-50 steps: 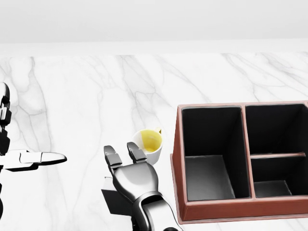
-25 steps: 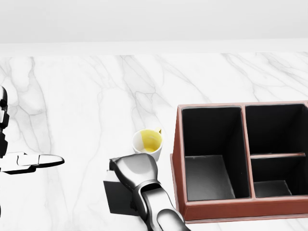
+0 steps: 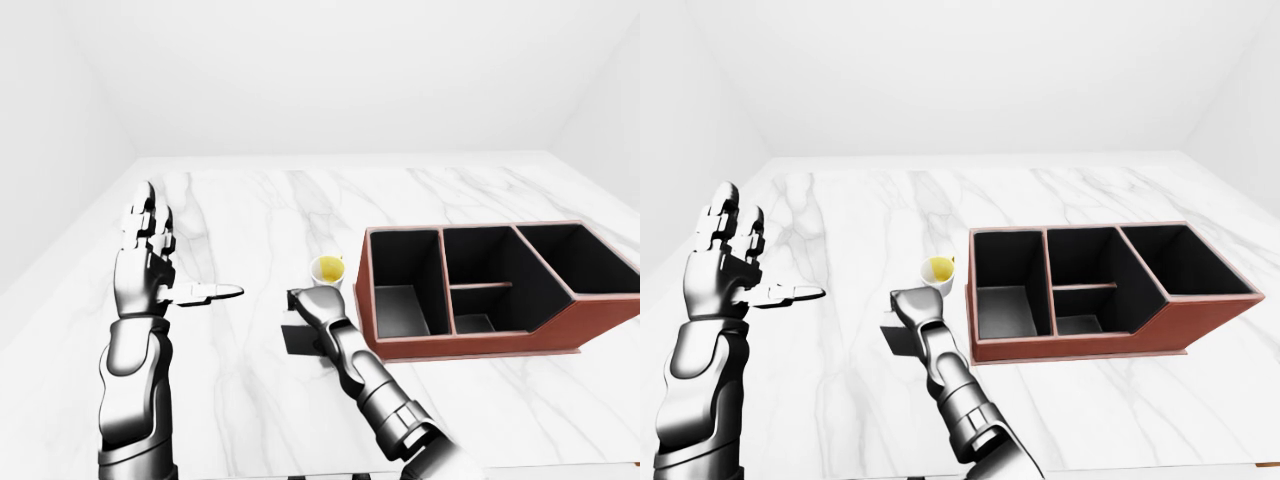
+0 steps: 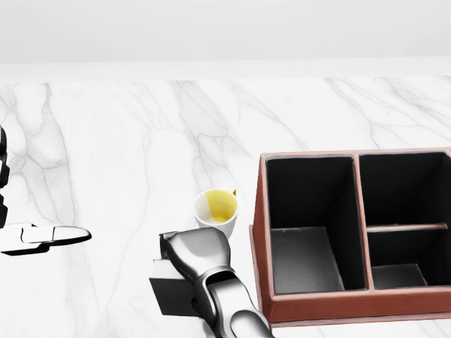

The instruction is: Pick up the book and place it in the caddy.

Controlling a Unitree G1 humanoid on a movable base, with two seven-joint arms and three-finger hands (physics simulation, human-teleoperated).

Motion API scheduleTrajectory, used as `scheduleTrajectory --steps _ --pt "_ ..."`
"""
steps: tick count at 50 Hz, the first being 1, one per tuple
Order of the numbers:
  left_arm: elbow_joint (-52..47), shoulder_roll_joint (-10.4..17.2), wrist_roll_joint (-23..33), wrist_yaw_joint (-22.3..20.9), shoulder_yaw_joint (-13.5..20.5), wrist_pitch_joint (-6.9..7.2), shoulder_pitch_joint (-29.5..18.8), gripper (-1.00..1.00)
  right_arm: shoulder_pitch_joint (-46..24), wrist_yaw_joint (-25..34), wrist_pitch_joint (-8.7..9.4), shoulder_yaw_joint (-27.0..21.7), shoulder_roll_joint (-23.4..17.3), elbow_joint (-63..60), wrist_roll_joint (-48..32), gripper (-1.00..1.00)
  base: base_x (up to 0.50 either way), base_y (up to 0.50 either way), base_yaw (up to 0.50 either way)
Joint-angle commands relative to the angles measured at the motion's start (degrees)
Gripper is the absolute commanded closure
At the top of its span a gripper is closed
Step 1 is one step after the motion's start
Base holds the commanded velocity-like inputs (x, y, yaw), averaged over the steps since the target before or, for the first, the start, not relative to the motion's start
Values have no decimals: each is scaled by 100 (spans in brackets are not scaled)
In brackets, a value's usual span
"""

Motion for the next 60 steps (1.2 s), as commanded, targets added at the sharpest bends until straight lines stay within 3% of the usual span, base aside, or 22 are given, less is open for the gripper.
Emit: scheduleTrajectory --steps 1,17,39,50,60 --pt "-46 -24 -21 -10 32 0 74 -100 962 562 1 257 -162 -1136 -14 100 0 0 0" --pt "-45 -31 -6 2 28 0 80 -100 1251 1594 1 267 -230 -3047 -7 100 0 0 0" --pt "-100 -2 -32 4 62 0 51 -100 905 3324 1 66 -129 -5370 -309 100 0 0 0" --pt "-61 -13 -12 12 31 0 43 -100 283 4190 1 -154 55 -6296 -474 100 0 0 0" --pt "-43 -29 5 16 9 0 52 -100 -518 4212 1 -633 -119 -6621 -359 100 0 0 0"
